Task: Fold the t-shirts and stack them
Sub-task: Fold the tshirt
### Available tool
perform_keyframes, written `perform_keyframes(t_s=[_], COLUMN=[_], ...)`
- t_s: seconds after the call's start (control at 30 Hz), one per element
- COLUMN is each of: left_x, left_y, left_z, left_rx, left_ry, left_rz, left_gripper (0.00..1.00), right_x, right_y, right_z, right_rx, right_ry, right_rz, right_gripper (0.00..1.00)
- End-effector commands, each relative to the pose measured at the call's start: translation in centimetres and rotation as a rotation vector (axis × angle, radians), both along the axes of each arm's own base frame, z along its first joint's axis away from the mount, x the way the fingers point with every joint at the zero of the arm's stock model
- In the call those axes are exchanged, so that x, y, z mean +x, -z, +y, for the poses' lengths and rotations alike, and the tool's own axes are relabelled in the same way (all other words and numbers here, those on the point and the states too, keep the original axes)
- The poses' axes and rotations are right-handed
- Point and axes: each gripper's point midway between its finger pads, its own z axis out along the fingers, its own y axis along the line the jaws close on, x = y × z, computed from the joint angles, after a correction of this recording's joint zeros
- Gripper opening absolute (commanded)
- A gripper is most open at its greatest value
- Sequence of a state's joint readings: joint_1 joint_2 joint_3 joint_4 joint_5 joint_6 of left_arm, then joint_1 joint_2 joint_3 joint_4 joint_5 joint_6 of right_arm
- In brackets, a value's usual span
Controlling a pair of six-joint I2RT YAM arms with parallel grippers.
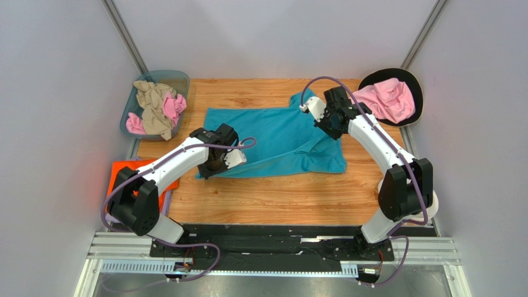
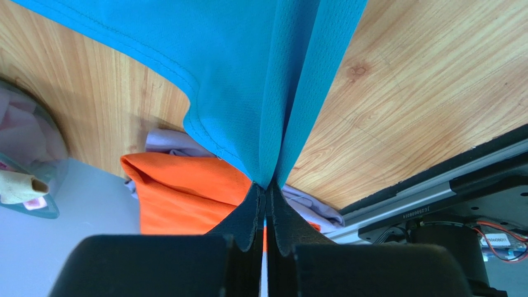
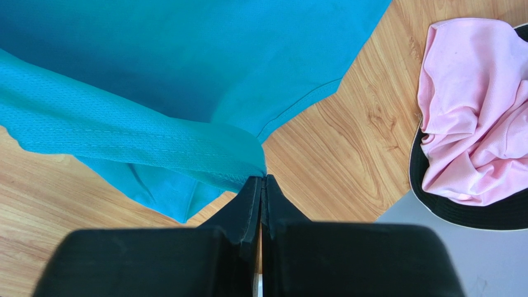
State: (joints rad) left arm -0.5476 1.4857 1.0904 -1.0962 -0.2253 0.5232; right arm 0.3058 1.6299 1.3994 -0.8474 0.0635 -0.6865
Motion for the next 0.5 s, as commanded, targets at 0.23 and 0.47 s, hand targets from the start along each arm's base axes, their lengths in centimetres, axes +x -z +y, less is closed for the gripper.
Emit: perform_keyframes(t_s=[0.23,0.47], left_x=[3.6,6.5], left_y=[1.6,2.2], left_z=[-1.7,-2.3], left_rx=[0.037,0.076], left_ry=[0.022,0.042], left_rz=[0.007,-0.017], left_gripper=[0.00,0.00], right_x=[2.1,3.5], right_y=[-0.4,-0.3], right_z=[0.1,0.3], right_rx=[-0.012,-0.025], right_ry=[0.005,0.012], right_rz=[-0.063,-0.071], right_gripper=[0.00,0.00])
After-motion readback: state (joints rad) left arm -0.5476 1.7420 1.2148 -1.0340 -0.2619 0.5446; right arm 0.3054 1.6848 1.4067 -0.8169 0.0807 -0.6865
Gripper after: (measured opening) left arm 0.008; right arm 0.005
